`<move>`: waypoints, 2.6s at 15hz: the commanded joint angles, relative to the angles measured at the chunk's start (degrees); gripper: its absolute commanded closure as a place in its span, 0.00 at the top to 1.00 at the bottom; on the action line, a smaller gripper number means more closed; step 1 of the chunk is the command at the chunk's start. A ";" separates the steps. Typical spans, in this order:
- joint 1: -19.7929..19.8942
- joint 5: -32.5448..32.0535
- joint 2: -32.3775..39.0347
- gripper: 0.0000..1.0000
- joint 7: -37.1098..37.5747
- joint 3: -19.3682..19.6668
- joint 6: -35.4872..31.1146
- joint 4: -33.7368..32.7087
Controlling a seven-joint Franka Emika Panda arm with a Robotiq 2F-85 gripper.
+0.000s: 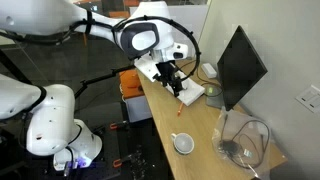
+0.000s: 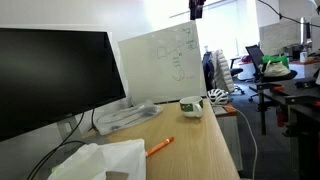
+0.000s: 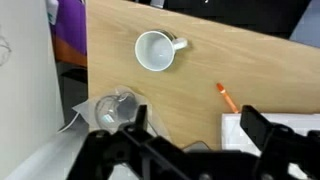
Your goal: Put the marker in the mug
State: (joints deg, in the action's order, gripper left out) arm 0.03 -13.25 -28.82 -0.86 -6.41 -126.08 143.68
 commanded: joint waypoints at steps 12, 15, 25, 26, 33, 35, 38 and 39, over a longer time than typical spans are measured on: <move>-7.65 7.69 19.31 1.00 -17.22 3.61 -2.62 -6.53; -7.54 8.33 32.82 1.00 -24.47 2.55 -3.17 -13.24; -7.49 -5.00 65.54 1.00 -30.71 0.57 8.18 -40.63; -7.28 -5.14 67.50 1.00 -30.63 0.24 7.66 -42.75; -7.12 -3.46 79.27 0.78 -30.77 -1.87 6.59 -55.77; -7.40 -3.39 82.20 0.74 -30.58 -2.13 6.82 -59.22; -8.11 -3.40 86.18 0.67 -30.00 -2.11 7.33 -64.22; -8.30 -3.30 87.35 0.68 -29.82 -2.08 7.49 -65.71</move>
State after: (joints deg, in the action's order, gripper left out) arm -7.65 -17.03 54.95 -31.18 -8.36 -121.85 83.85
